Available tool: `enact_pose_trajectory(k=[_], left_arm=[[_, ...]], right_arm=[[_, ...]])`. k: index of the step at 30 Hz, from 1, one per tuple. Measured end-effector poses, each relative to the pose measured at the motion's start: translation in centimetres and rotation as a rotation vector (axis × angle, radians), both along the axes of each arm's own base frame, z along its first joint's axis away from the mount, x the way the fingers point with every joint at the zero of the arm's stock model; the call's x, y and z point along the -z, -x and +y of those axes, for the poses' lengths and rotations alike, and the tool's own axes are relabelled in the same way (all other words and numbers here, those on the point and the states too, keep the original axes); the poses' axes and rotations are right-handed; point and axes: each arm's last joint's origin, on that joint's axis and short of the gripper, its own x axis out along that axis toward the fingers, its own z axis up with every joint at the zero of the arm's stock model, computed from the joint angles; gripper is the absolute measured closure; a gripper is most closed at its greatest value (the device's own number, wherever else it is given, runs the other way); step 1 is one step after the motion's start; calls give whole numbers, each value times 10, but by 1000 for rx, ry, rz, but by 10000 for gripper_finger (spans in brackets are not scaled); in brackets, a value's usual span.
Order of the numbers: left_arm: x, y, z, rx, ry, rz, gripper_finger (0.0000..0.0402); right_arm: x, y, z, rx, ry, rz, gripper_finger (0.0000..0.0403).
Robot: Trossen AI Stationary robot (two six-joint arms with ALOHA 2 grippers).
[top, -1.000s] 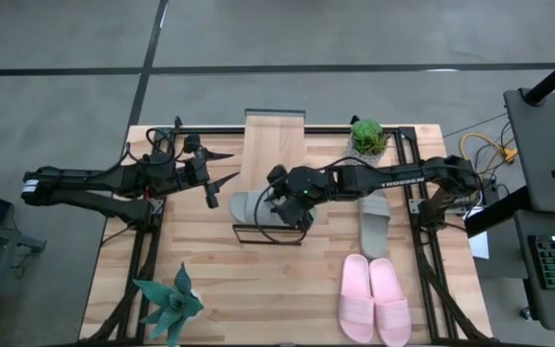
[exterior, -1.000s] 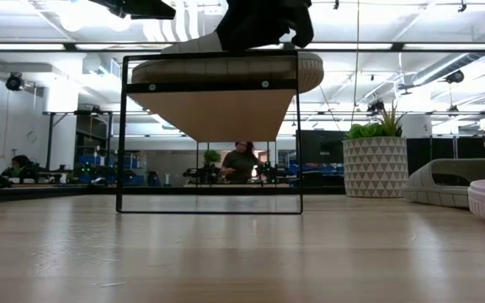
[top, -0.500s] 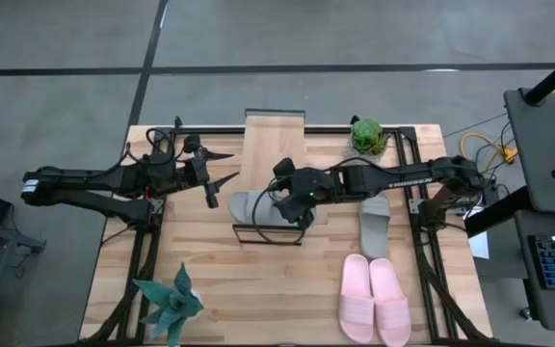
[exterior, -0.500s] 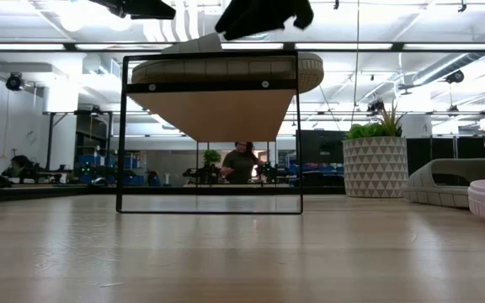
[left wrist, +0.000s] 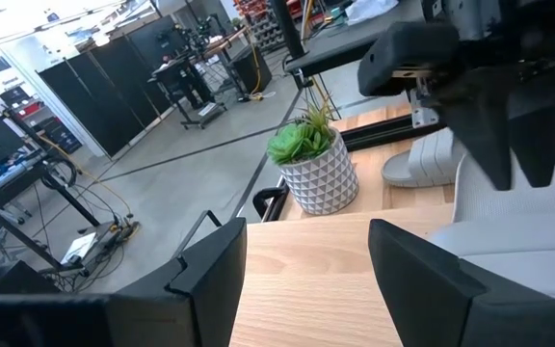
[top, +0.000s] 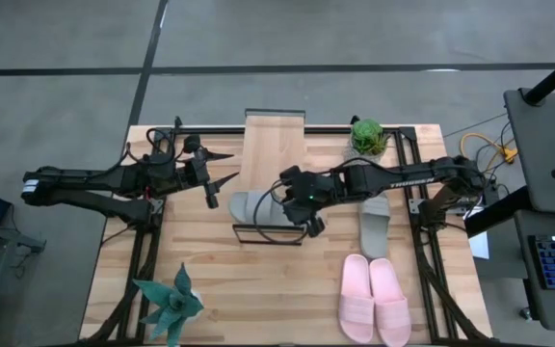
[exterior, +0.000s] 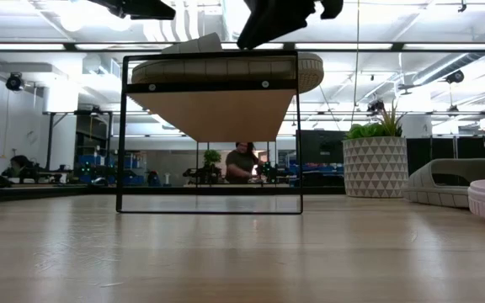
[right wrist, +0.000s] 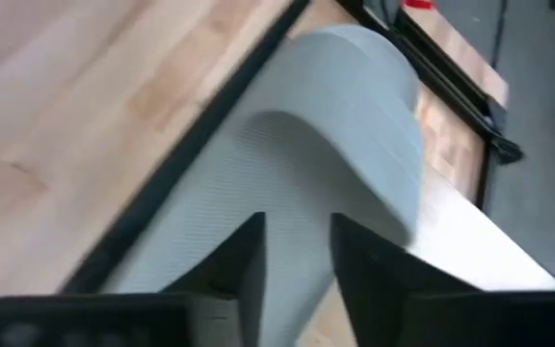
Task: Pick and place slides into the shelf
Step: Put the left gray slide on the shelf
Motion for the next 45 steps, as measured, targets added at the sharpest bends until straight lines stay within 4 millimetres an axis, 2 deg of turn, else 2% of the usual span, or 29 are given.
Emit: enact_pose_trajectory(k=[4, 6, 16, 34, 40, 45], left_arm=[[0, 0, 0, 0, 0, 0, 198], [0, 0, 0, 0, 0, 0, 198], [0, 0, 0, 0, 0, 0, 198], [1, 0, 0, 0, 0, 6, 198], [1, 0, 0, 0, 0, 6, 198], [1, 0, 0, 0, 0, 6, 198]], right_arm=[[1, 0, 3, -86, -40, 10, 367], [2, -1, 3, -110, -39, 11, 387], [18, -13, 2, -126, -53, 35, 390], [34, -12, -6, -144, -128, 79, 390], [32, -12, -7, -141, -120, 71, 390], [13, -15, -8, -125, -82, 13, 390]])
